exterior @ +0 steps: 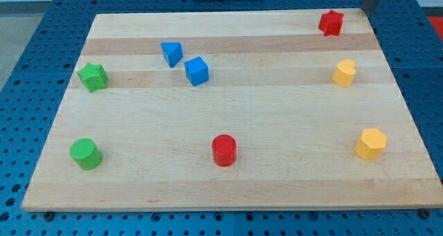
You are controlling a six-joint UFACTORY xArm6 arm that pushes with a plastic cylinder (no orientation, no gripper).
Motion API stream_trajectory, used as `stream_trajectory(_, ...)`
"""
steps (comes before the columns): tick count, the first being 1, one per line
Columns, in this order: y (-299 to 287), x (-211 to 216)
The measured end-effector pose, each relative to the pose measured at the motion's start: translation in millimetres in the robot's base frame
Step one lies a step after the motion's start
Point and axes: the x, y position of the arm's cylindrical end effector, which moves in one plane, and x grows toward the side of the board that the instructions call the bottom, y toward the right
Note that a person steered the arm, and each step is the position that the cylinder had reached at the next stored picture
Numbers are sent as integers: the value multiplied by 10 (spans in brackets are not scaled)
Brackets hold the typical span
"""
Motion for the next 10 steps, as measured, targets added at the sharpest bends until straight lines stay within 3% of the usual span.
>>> stream_trajectory(2, -165, 0)
stream_trajectory(4, -831, 134)
stream_trajectory(8, -1880, 1513)
stream_trajectory(9, -1801, 933)
stream_trajectory(10, -1336, 733)
